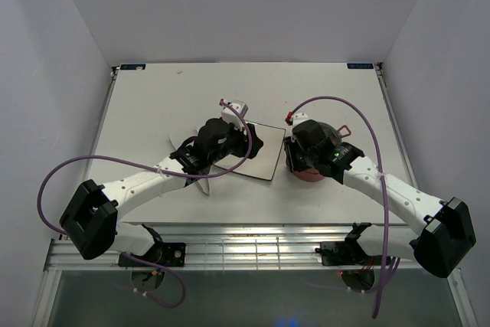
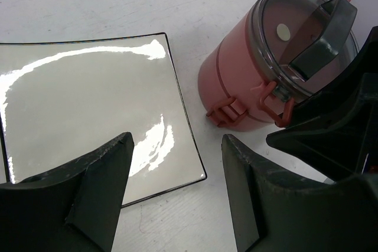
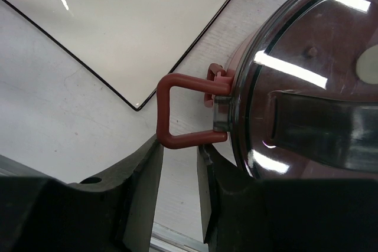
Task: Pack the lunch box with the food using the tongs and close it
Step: Close the box lid on the packing box.
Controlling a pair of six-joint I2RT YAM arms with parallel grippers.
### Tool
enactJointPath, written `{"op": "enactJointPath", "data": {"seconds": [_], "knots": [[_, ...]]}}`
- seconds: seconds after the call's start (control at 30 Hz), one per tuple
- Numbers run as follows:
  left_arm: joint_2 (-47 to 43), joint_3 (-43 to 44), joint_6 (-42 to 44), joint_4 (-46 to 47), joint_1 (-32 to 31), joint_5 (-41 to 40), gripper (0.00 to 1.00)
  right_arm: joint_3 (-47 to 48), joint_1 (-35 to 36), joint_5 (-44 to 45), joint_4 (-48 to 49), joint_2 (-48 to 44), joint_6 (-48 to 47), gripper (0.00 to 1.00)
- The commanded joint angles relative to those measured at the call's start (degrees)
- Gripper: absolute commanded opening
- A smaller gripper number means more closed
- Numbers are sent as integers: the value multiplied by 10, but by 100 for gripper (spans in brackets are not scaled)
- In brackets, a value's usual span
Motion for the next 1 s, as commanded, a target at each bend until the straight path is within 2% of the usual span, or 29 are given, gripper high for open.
{"op": "enactJointPath", "data": {"seconds": [0.0,0.2,0.3,0.33,0.43,0.5,0.63,0.77,0.97], "knots": [[-2,19,2,10,3,6,72,26,2,5,25,4,-10,36],[-13,22,6,1,3,9,72,22,2,-16,3,-18,-11,35],[-24,30,20,-5,3,14,72,20,2,-57,-18,-57,-14,36],[-27,32,25,-4,3,19,72,18,2,-89,-21,-68,-15,35],[-38,38,36,6,3,61,70,29,3,-108,-37,-112,-14,35],[-38,44,36,13,3,96,70,50,2,-90,-50,-127,-5,34],[-17,49,29,30,2,169,68,76,-2,43,-56,-110,5,33],[13,66,49,28,-17,199,66,103,-50,58,-67,-44,5,32],[41,80,63,23,-31,211,63,104,-65,82,-66,-30,3,31]]}}
